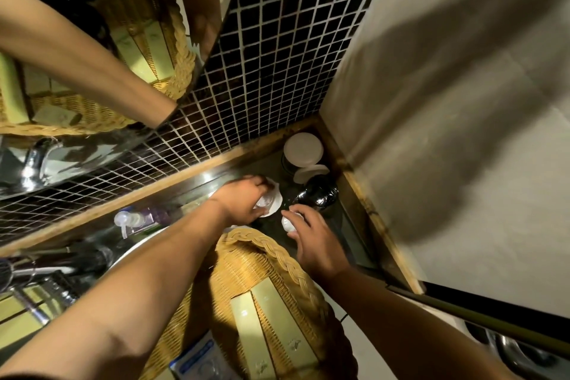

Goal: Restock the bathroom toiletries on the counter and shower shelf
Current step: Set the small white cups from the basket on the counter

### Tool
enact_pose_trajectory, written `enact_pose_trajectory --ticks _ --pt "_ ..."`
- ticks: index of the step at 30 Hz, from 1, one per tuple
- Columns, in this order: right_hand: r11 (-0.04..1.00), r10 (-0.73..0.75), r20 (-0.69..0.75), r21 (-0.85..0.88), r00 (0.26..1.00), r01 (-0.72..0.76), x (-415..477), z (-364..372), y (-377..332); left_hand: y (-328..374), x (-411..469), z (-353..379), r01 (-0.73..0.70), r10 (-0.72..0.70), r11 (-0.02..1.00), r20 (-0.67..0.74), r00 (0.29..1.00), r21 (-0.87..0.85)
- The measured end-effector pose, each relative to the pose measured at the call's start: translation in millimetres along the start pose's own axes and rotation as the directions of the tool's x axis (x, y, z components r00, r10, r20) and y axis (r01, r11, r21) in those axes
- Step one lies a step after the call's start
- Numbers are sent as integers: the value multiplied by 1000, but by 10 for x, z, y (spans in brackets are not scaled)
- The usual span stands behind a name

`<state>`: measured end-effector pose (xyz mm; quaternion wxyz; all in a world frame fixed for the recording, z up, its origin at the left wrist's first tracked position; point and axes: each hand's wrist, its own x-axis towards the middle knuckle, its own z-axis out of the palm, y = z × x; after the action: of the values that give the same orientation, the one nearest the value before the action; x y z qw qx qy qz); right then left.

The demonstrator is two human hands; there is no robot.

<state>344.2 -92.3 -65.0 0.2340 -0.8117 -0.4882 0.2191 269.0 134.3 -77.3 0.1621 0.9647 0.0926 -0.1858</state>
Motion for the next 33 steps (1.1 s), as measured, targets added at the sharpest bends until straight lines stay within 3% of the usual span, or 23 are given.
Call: enact_pose_trajectory --ticks 4,11,20,27,33 --pt "999 -24 16 -40 1000 25 38 -30 -24 -13 -73 -95 19 -19 1000 4 1000 -20" --pt "999 34 4 35 999 -34 296 -164 -209 -119 -512 -158 145 -148 989 -119 982 -36" --pt "999 35 57 -1 998 -35 710 55 -348 -304 -822 -48 288 -288 956 3 958 52" --pt "996 89 88 -34 992 -86 799 265 -295 -353 -819 149 235 -239 966 30 971 108" --pt "998 53 139 -47 989 -47 878 299 -243 -389 -891 215 278 -278 959 1 960 -55"
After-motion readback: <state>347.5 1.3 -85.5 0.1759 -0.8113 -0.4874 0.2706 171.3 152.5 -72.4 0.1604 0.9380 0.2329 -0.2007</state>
